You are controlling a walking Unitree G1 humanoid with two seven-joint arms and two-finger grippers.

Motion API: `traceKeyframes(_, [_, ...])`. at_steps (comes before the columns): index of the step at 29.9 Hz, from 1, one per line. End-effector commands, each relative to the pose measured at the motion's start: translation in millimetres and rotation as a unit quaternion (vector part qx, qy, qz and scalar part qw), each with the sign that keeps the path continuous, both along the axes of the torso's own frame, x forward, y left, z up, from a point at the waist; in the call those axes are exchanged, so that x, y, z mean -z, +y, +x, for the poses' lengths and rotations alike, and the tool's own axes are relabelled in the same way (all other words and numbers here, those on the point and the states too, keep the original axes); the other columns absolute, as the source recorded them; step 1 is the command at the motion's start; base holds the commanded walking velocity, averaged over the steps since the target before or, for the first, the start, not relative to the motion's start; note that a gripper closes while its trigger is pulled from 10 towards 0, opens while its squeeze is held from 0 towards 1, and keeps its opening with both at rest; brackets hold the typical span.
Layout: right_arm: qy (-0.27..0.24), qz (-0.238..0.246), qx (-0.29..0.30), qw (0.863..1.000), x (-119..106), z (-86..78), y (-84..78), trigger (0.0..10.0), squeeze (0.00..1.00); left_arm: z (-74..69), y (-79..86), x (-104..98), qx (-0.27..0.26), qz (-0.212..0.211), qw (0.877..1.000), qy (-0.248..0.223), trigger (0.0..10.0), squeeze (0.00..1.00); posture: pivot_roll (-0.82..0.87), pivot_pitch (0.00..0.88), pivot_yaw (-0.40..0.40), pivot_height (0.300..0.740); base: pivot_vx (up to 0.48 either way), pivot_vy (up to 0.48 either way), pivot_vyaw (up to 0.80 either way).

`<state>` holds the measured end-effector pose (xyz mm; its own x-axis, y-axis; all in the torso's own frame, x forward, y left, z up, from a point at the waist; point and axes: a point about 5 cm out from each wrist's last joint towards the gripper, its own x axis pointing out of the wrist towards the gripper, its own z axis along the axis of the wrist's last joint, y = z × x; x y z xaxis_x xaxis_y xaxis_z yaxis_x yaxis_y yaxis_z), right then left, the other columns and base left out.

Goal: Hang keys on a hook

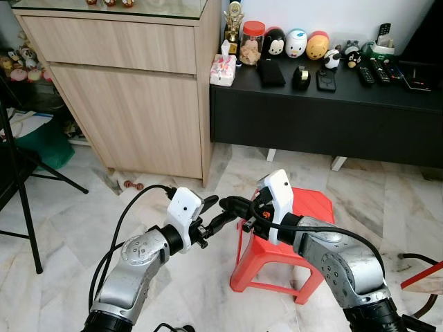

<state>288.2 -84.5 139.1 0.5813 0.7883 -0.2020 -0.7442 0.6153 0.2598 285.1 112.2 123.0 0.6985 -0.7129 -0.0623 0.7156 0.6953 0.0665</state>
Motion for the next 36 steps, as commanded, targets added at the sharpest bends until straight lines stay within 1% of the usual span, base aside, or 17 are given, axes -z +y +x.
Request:
traceKeyframes(1, [-0.001,0.0,0.001,1.0,-0.4,-0.8,-0.1,10.0,0.0,-0.8,0.4,-2.6,0.003,-0.009,1.0,-0.004,8.0,0.0,0.14,0.156,-0.058,0.74,0.0,0.0,0.0])
traceKeyframes(3, [0.0,-0.002,0.002,1.0,-0.1,-0.5,-0.5,10.0,0.0,-0.9,0.4,-2.6,0.003,-0.01,1.0,-0.004,8.6,0.0,0.14,0.156,-0.058,0.74,0.0,0.0,0.0])
traceKeyframes(4, [0.0,-0.002,0.002,1.0,0.1,-0.4,-0.9,10.0,0.0,-1.0,0.3,-2.5,0.004,-0.01,1.0,-0.004,8.5,0.0,0.14,0.157,-0.058,0.74,0.0,0.0,0.0])
traceKeyframes(5, [0.0,-0.003,0.003,1.0,0.2,-0.3,-1.2,10.0,0.0,-1.1,0.1,-2.4,0.004,-0.01,1.0,-0.003,7.8,0.0,0.14,0.157,-0.058,0.74,0.0,0.0,0.0])
traceKeyframes(6, [0.001,-0.003,0.003,1.0,0.3,-0.2,-1.5,10.0,0.0,-1.2,0.0,-2.3,0.005,-0.01,1.0,-0.003,6.0,0.0,0.14,0.157,-0.058,0.74,0.0,0.0,0.0])
traceKeyframes(7, [0.0,-0.003,0.004,1.0,0.3,-0.2,-1.6,10.0,0.0,-1.5,-0.1,-2.2,0.005,-0.01,1.0,-0.002,3.5,0.0,0.14,0.157,-0.058,0.74,0.0,0.0,0.0])
traceKeyframes(9, [0.0,-0.004,0.004,1.0,0.2,-0.2,-1.6,10.0,0.0,-1.6,-0.2,-2.1,0.006,-0.01,1.0,-0.002,3.5,0.0,0.14,0.157,-0.058,0.74,0.0,0.0,0.0])
traceKeyframes(10, [0.0,-0.004,0.003,1.0,0.3,-0.2,-1.7,10.0,0.0,-1.8,-0.3,-1.9,0.007,-0.01,1.0,-0.001,2.8,0.0,0.14,0.157,-0.058,0.74,0.0,0.0,0.0])
traceKeyframes(12, [0.0,-0.005,0.004,1.0,0.5,0.5,-2.3,10.0,0.0,-2.0,-0.4,-1.4,0.009,-0.007,1.0,0.0,3.8,0.0,0.14,0.159,-0.059,0.74,0.0,0.0,0.0])
traceKeyframes(15, [-0.001,-0.008,0.005,1.0,0.7,1.5,-3.4,10.0,0.0,-2.5,-0.6,-1.1,0.013,-0.007,1.0,0.002,4.5,0.0,0.14,0.158,-0.059,0.74,0.0,0.0,0.0])
traceKeyframes(16, [-0.001,-0.008,0.006,1.0,0.6,1.9,-3.9,10.0,0.0,-2.7,-0.5,-0.9,0.013,-0.007,1.0,0.003,7.9,0.0,0.15,0.158,-0.058,0.74,0.0,0.0,0.0])
traceKeyframes(18, [-0.001,-0.008,0.006,1.0,0.5,2.0,-4.1,10.0,0.0,-2.8,-0.4,-0.9,0.013,-0.007,1.0,0.003,7.9,0.0,0.14,0.158,-0.059,0.74,0.0,0.0,0.0])
traceKeyframes(19, [-0.001,-0.009,0.006,1.0,0.7,2.3,-4.3,10.0,0.0,-2.9,-0.2,-1.0,0.012,-0.007,1.0,0.002,9.4,0.0,0.14,0.158,-0.059,0.74,0.0,0.0,0.0])
traceKeyframes(23, [0.0,-0.01,0.007,1.0,1.0,2.5,-4.5,10.0,0.0,-2.8,0.2,-1.5,0.012,-0.008,1.0,0.001,9.2,0.0,0.15,0.159,-0.058,0.74,0.0,0.0,0.0])
traceKeyframes(29, [0.0,-0.017,0.01,1.0,3.1,3.1,-7.5,10.0,0.0,-3.4,-0.4,-1.6,0.018,-0.01,1.0,0.004,9.6,0.0,0.14,0.158,-0.058,0.74,0.0,0.0,0.0])
traceKeyframes(30, [0.0,-0.016,0.01,1.0,3.0,3.1,-7.3,10.0,0.0,-3.7,-0.7,-1.6,0.019,-0.01,1.0,0.005,10.0,0.0,0.15,0.159,-0.058,0.74,0.0,0.0,0.0])
traceKeyframes(36, [0.002,-0.019,0.01,1.0,4.4,3.1,-6.9,10.0,0.0,-5.2,-1.3,-1.3,0.024,-0.013,1.0,0.009,10.0,0.0,0.15,0.16,-0.059,0.74,0.0,0.0,0.0])
